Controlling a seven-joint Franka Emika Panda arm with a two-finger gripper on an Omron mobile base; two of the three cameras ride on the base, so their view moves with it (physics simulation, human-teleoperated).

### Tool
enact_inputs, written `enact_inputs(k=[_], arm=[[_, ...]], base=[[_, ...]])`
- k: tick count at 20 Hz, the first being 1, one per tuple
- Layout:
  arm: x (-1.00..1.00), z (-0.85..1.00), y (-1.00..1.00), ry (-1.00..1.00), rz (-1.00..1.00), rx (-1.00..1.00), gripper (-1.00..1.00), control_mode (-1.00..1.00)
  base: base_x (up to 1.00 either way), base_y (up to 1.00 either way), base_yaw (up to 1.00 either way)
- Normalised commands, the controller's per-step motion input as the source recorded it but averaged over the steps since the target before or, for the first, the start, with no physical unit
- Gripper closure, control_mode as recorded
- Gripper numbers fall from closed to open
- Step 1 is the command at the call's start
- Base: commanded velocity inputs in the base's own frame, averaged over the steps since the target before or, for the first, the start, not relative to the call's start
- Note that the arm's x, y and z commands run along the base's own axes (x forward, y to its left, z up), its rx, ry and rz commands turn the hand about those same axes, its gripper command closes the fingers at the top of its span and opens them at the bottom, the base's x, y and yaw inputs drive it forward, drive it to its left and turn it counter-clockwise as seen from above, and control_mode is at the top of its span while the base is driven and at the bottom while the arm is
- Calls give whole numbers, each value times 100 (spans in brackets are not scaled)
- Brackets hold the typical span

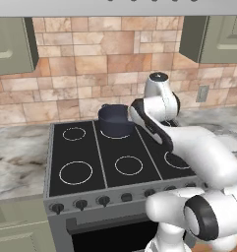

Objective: Retrieve the frozen meat and place it in the pot on a burner. Then turn the burner on.

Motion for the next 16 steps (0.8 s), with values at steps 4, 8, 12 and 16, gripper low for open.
enact_inputs(k=[4,8,12,16], arm=[[-99,0,-24,-20,-3,0,-100,-100],[-99,0,-24,-19,0,0,-100,-100],[-90,-6,-36,-14,0,0,-100,-100],[-66,-14,-47,-8,0,0,-100,-100]], base=[[0,0,0],[0,0,0],[0,0,0],[0,0,0]])
